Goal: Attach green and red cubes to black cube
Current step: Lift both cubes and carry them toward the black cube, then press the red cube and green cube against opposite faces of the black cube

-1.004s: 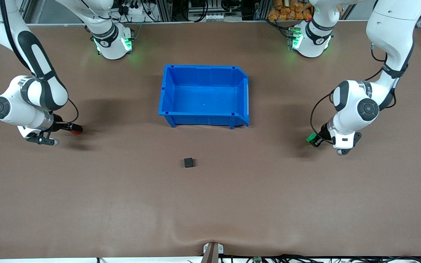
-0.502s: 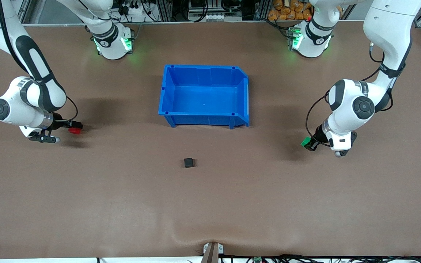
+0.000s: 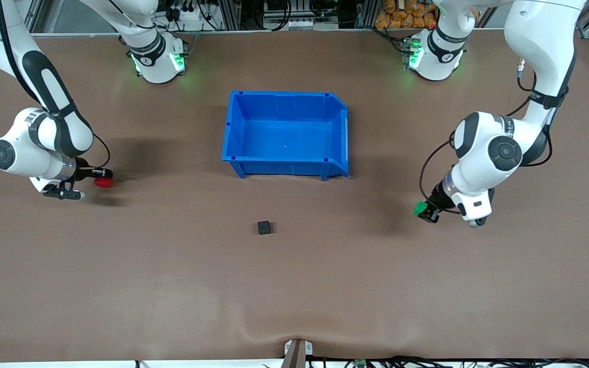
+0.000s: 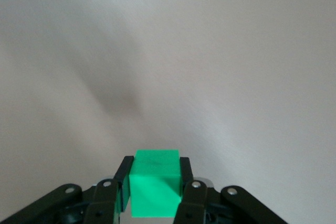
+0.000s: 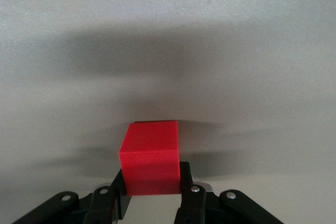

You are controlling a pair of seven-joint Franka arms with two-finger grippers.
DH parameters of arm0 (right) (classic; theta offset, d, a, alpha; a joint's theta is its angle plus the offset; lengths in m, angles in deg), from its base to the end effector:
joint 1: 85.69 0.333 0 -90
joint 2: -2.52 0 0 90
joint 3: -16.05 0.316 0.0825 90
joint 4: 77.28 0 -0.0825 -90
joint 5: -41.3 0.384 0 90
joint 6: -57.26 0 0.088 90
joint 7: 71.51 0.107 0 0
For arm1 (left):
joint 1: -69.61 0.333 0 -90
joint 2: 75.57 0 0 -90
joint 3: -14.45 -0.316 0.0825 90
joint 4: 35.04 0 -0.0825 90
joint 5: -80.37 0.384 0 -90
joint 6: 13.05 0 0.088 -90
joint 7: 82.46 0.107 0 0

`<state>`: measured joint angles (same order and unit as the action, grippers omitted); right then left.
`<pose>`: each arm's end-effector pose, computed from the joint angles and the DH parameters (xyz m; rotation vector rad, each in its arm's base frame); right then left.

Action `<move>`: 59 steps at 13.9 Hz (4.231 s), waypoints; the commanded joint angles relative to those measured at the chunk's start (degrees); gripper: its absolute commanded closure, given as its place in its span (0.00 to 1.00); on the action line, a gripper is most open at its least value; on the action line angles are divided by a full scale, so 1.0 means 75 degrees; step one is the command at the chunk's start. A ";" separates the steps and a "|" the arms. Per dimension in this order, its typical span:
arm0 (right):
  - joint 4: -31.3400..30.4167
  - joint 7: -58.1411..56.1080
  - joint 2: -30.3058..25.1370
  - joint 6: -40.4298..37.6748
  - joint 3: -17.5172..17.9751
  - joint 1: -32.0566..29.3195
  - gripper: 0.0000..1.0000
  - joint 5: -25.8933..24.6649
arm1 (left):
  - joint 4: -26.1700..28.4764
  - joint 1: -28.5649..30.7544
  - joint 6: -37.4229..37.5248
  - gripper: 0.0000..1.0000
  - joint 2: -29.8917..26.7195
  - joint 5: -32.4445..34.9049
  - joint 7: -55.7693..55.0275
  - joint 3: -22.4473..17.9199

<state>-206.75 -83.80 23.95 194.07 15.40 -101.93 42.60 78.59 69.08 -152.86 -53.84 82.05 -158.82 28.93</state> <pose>0.4884 -0.1483 0.1764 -3.0459 0.1501 0.3611 0.5993 -0.1539 0.2879 2.6034 1.5439 0.0174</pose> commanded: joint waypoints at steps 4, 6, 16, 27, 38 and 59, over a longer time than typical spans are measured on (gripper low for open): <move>0.1309 -0.2599 -0.0069 -0.1361 0.0086 0.0196 0.98 -0.0067 | -0.1614 -0.0619 0.0478 1.00 0.0980 0.0033 -0.1335 -0.0009; 0.2095 -0.3304 0.0082 -0.1997 0.0086 0.0663 0.98 -0.0149 | -0.1930 -0.0866 0.0478 1.00 0.1180 0.0033 -0.1816 -0.0009; 0.4498 -0.5920 0.1581 -0.2490 0.0086 0.3196 0.98 -0.1015 | -0.3818 -0.2226 0.0677 1.00 0.2563 0.0033 -0.5272 -0.0020; 0.6140 -0.7034 0.2943 -0.2023 0.0074 0.4824 0.93 -0.1063 | -0.5153 -0.3607 -0.0529 1.00 0.4004 0.0045 -0.8602 -0.0114; 0.7524 -0.5558 0.4032 -0.1976 0.0086 0.5892 0.86 -0.1005 | -0.6465 -0.5367 -0.0694 1.00 0.5222 0.0033 -0.9459 -0.1591; 0.7489 -0.4737 0.4256 -0.1600 0.0086 0.6279 0.00 -0.0958 | -0.6572 -0.5531 0.0804 0.00 0.4756 0.0045 -0.9284 -0.1626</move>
<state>-152.26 -120.42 54.96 182.41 16.29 -55.28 35.72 29.36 27.64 -150.17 -16.11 82.04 -228.69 17.19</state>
